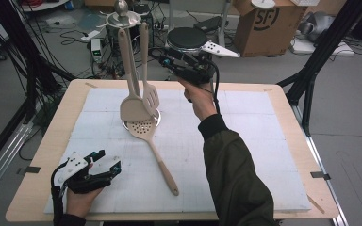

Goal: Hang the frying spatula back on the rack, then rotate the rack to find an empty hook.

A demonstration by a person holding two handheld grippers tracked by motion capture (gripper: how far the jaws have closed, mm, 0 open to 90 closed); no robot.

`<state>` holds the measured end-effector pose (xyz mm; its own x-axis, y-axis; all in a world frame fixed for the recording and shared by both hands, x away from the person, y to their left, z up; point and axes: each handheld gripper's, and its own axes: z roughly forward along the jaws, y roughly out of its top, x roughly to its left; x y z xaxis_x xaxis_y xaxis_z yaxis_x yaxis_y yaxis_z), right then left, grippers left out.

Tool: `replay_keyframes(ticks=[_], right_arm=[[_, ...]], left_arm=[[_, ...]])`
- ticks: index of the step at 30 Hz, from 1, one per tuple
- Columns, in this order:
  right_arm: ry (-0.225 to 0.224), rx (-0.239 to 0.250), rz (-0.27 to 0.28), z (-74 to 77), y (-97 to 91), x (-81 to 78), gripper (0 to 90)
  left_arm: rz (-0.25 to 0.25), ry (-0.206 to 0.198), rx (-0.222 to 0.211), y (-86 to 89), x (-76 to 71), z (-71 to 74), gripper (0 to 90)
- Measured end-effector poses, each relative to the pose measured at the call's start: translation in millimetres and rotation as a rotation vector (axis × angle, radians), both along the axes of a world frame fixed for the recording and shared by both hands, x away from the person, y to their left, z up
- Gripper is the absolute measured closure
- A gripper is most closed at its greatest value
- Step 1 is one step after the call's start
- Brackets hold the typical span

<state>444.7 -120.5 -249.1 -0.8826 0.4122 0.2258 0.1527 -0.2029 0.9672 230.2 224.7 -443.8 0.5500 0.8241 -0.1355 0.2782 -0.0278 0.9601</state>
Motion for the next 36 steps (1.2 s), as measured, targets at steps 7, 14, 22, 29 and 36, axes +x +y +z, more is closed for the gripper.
replay_keyframes(ticks=[7, 14, 22, 29, 36], right_arm=[[0.000, 0.051, 0.020, 3.5, -4.7, -5.2, 38.7], [-0.010, 0.055, 0.017, 6.4, -4.3, -8.8, 38.7], [0.003, 0.180, 0.040, 7.6, -4.8, -8.5, 39.3], [-0.009, 0.194, 0.021, 10.2, -3.8, -11.0, 39.4], [-0.009, 0.219, 0.048, 9.9, -4.0, -5.6, 52.5]], left_arm=[[-0.001, 0.001, 0.002, 0.7, 0.0, 0.1, 22.9], [-0.010, -0.002, 0.006, -2.9, 1.0, 0.5, 22.9], [-0.018, 0.000, 0.008, -4.3, 3.3, 0.3, 22.9], [-0.029, 0.002, 0.005, -7.2, 4.4, 0.3, 22.9], [-0.023, 0.004, 0.002, -5.2, 3.7, -0.1, 22.9]])
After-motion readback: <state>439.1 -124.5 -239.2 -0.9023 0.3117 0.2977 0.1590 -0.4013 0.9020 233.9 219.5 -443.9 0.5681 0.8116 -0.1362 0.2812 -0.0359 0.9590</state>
